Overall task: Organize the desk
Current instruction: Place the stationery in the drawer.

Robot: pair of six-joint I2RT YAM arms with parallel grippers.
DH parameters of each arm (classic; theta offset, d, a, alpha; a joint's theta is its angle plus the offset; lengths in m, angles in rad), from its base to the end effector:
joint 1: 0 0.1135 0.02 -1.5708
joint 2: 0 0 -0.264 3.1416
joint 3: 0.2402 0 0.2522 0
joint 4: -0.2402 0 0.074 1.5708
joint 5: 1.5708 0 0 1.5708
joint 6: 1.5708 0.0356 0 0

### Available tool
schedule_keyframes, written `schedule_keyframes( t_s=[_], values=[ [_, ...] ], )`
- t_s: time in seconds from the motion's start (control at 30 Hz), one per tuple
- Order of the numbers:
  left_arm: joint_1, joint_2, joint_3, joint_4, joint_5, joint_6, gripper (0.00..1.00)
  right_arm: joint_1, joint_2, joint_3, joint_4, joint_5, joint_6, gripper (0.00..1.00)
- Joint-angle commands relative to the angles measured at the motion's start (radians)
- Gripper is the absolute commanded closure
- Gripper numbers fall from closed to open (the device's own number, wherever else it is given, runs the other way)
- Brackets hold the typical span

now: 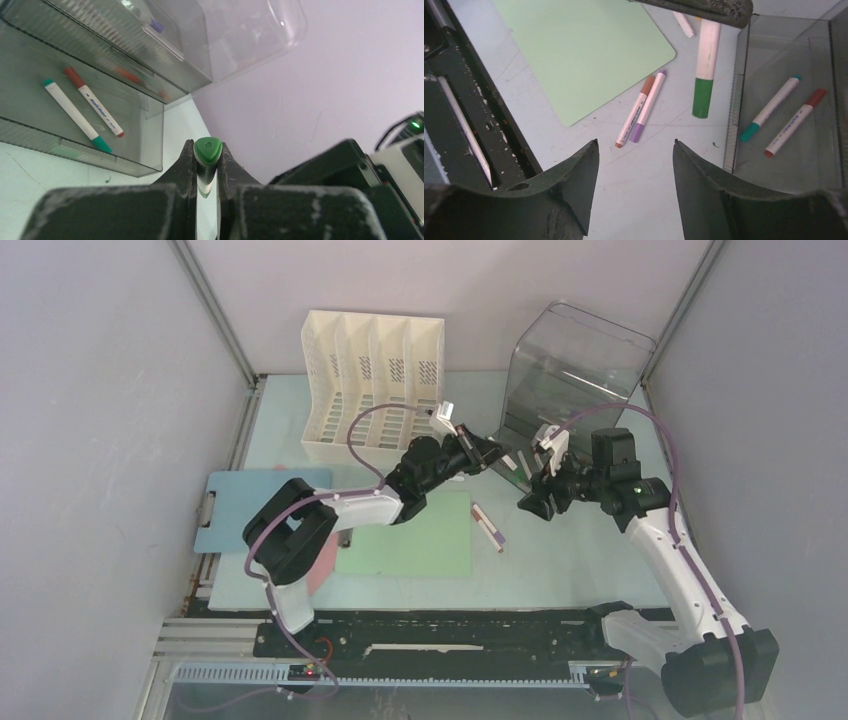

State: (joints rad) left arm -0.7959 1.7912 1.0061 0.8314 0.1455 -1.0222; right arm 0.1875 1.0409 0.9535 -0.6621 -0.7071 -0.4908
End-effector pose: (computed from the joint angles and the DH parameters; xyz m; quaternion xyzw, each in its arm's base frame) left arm 0.2779 -0.2912 0.2454 -0.0255 0.6903 -0.6000 0.4037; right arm 0.2018 0.0618 0.3108 -0.4165 0.7652 0.2572 0.4182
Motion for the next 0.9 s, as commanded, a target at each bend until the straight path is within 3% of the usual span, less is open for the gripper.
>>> schedule_keyframes(
  t_s=[0.0, 0.5, 0.53, 0.73, 0.87],
  values=[
    [0.005, 0.050, 0.120, -0.097, -0.082, -0.018, 1.00, -0.021, -0.033, 0.015, 0.014, 0.041, -0.006, 0.36],
    [0.001, 0.342, 0.566, -0.552, -0.277, -0.264, 0.99, -0.046, -0.066, 0.016, 0.018, 0.050, -0.002, 0.36],
    [-0.001, 0.363, 0.594, -0.578, -0.283, -0.274, 0.95, -0.047, -0.069, 0.015, 0.018, 0.050, -0.002, 0.36],
    [-0.005, 0.434, 0.687, -0.637, -0.278, -0.283, 0.48, -0.057, -0.077, 0.016, 0.015, 0.048, -0.005, 0.36],
    [-0.006, 0.415, 0.707, -0.654, -0.274, -0.233, 0.31, -0.059, -0.075, 0.015, 0.013, 0.040, -0.008, 0.35]
  ],
)
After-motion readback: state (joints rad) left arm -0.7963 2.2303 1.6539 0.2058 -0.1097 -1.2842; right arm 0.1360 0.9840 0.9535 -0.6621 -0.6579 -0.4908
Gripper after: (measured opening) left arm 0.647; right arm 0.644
